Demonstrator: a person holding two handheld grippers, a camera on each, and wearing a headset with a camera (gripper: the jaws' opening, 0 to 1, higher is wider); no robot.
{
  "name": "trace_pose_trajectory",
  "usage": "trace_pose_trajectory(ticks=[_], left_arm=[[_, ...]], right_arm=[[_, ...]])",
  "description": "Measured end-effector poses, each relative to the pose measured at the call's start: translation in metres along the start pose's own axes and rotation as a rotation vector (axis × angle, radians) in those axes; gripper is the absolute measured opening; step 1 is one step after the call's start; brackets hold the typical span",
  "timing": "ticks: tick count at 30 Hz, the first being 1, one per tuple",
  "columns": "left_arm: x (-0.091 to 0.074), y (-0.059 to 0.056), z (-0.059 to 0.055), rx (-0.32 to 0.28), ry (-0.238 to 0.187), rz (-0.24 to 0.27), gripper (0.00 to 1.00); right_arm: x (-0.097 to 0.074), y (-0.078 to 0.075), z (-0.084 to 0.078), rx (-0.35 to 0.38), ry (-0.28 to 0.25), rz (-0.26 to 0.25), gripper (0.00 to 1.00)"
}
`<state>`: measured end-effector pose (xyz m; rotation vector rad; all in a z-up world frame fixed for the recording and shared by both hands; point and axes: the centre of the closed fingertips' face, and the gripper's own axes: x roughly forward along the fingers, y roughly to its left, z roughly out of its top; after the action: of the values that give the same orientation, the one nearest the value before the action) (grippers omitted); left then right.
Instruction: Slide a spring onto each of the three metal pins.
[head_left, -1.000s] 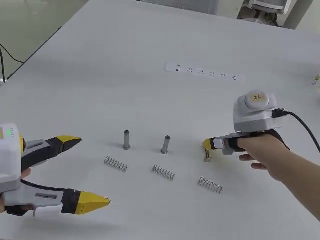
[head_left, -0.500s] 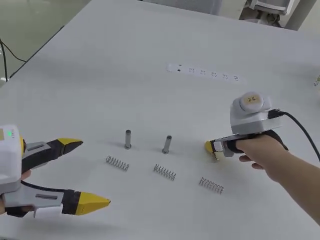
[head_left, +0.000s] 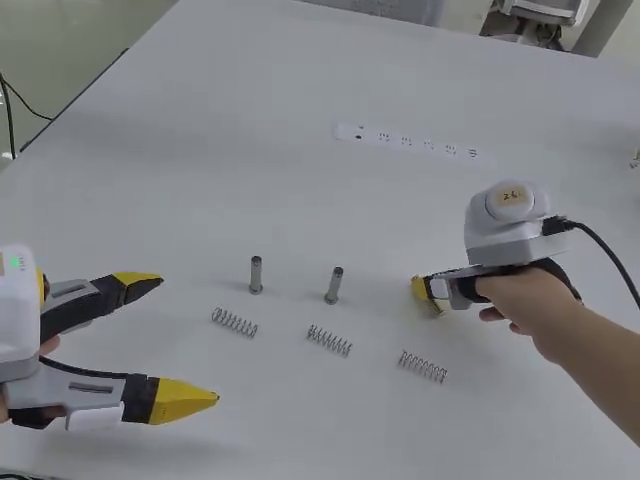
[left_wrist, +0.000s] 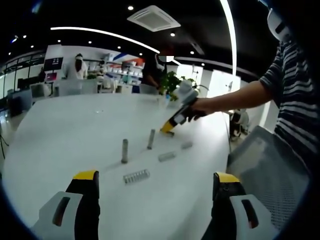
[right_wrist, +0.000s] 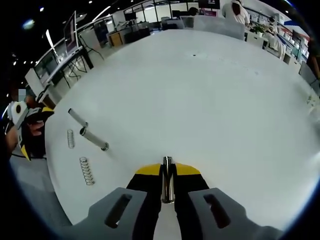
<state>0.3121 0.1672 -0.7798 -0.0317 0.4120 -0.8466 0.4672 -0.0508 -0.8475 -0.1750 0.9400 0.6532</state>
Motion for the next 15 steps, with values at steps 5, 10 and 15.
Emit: trace_pose_trajectory(ticks=[5, 10, 15], left_arm=[[0.002, -0.002, 0.001, 0.001, 0.001, -0.004, 0.91], [0.004, -0.002, 0.002, 0.007, 0.002, -0.006, 0.91], [0.004, -0.001, 0.004, 0.009, -0.001, -0.001, 0.90]], right_arm=[[-0.009, 0.005, 0.007, -0.010, -0.049, 0.008, 0.05], [-0.015, 0.009, 0.009, -0.026, -0.079, 0.013, 0.05], [-0.019, 0.008, 0.009, -0.038, -0.104, 0.006, 0.05]])
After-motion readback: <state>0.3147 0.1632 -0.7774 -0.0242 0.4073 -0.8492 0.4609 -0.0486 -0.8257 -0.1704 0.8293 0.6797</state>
